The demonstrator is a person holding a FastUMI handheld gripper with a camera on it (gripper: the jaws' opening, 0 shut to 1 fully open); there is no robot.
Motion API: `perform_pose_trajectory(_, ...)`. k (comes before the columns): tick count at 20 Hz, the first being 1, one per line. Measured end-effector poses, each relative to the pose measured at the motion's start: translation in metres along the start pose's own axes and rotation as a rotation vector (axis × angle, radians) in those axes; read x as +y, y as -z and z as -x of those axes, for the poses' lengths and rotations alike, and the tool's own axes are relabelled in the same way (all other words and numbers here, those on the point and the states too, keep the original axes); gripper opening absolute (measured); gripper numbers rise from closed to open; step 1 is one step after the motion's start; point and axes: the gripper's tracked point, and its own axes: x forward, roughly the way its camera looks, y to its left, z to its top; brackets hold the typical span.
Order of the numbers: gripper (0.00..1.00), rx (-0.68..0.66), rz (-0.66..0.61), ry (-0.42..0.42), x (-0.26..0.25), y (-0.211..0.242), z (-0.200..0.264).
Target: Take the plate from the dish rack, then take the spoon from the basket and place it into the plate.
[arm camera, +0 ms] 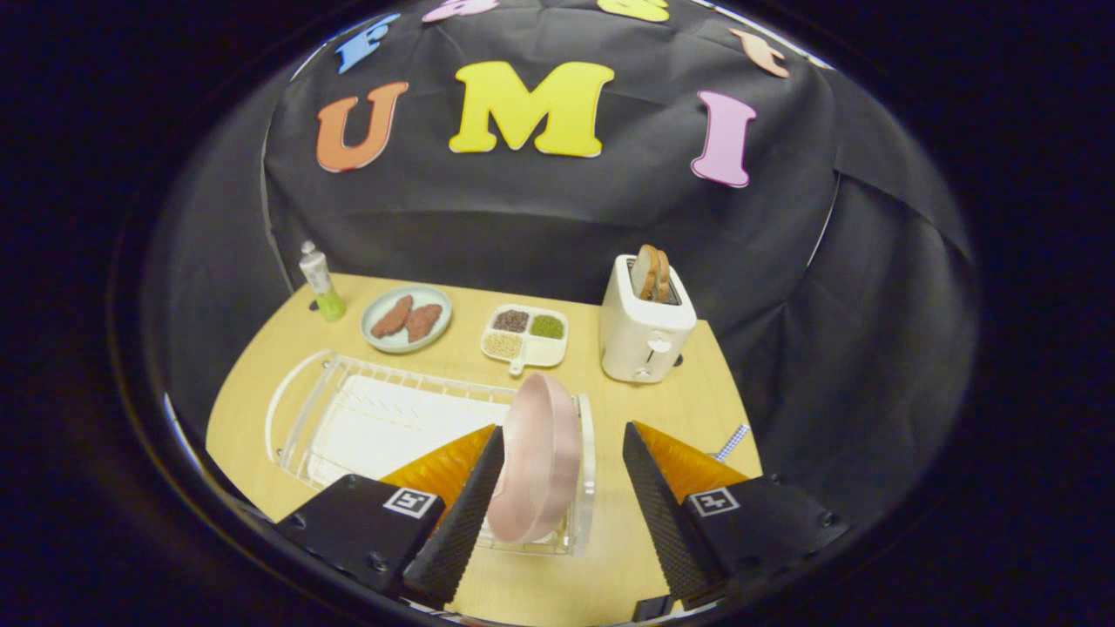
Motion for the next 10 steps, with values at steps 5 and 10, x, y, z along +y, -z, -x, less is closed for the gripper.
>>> perform_pose_trajectory(5, 0.63, 0.184, 0.101, 0.156, 0.009, -0.005, -0.017)
perform_pose_trajectory(10, 0.40, 0.297, 0.111, 0.262, -0.004, -0.002, -0.033)
